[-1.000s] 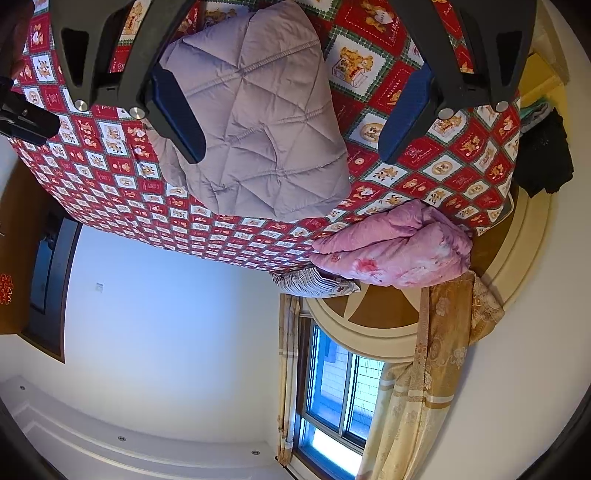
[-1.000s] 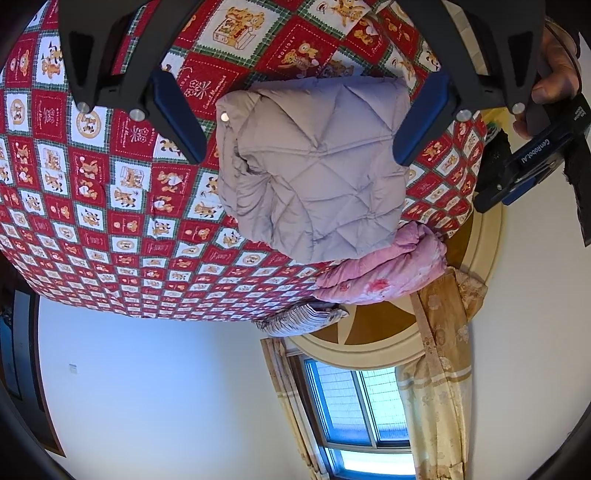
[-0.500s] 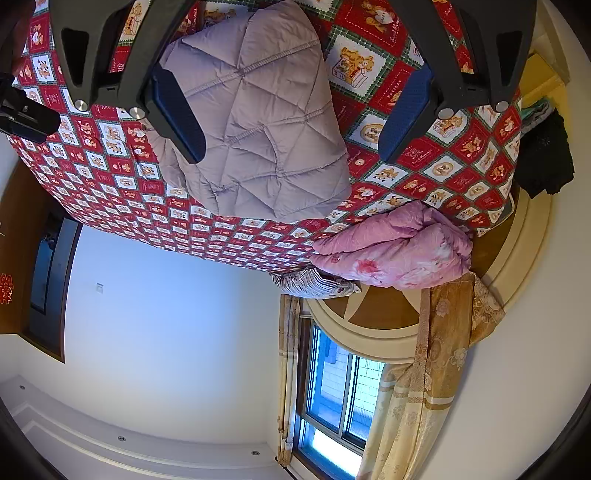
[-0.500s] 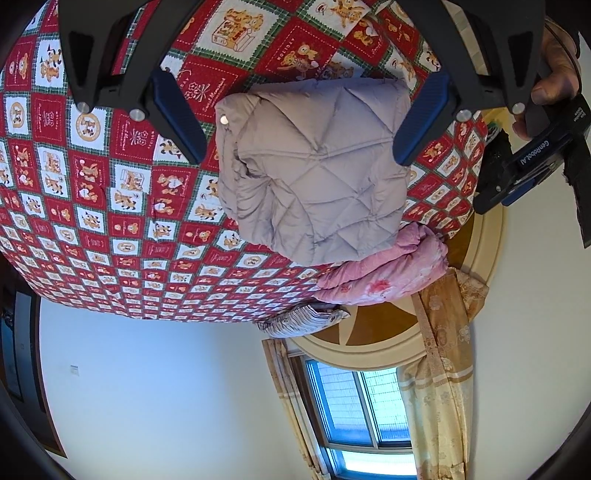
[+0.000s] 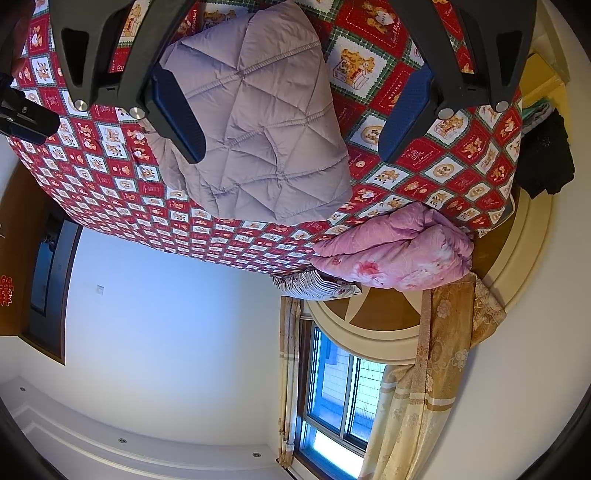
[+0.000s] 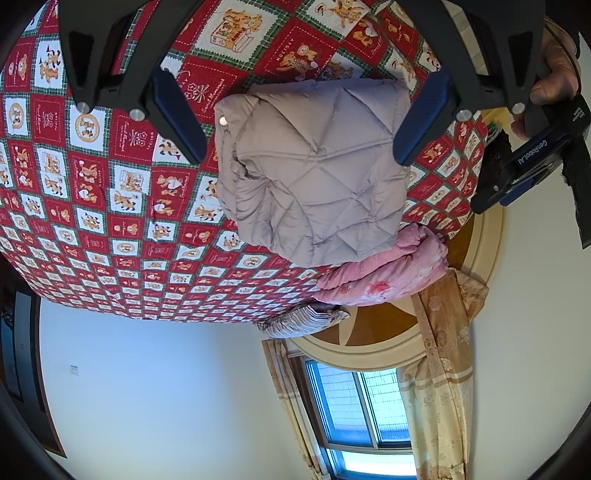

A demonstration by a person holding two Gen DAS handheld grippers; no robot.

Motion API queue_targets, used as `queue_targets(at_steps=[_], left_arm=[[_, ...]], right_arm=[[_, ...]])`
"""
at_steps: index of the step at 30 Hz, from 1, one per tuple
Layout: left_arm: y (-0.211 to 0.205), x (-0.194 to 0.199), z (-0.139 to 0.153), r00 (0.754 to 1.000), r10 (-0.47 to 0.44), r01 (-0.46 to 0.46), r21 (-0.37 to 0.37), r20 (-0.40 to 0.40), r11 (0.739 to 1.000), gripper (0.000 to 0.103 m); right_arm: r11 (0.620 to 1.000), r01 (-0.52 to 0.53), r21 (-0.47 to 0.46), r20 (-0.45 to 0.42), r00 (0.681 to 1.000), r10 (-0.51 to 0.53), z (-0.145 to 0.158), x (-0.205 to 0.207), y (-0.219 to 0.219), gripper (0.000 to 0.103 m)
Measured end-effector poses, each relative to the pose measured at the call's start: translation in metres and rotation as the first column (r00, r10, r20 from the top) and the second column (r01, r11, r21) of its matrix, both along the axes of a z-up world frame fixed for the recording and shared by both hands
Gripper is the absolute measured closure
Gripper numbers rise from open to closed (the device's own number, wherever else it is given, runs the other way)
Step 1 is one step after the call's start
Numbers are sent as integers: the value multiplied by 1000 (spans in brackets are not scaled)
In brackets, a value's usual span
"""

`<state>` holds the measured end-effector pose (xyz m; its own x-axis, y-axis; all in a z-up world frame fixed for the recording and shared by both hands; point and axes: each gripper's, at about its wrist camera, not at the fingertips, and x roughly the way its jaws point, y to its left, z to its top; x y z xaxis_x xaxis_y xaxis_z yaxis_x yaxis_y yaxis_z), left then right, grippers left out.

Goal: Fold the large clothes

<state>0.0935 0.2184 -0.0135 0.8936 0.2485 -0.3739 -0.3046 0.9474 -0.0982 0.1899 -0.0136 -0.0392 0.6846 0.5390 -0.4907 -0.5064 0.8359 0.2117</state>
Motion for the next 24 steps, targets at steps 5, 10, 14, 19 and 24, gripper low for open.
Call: queue_targets(at_steps=[5,10,14,19,24], left_arm=[[-1,0,0,1000,1,-1,-3,-1,1000,8],[1,0,-1,1000,9,-9,-5,-2,1000,8],[-1,0,1,1000,-4,4,-4,-3,1000,8],[-3,-3,5,999,-19,19,7,26,1000,8],[-4,-4,6,999,-31,31,3,25,1000,8]], right_arm=[[1000,-3,0,2,1000,3,1,0,-1,0],[1000,0,4,12,1000,0,0,-1,-1,0],[1000,6,12,28,1000,-6,3,-4,-1,0],[1000,8,27,55,998,-10,13,-7,-3,0],[1000,6,30,67,998,-8,17,-10,-2,0]])
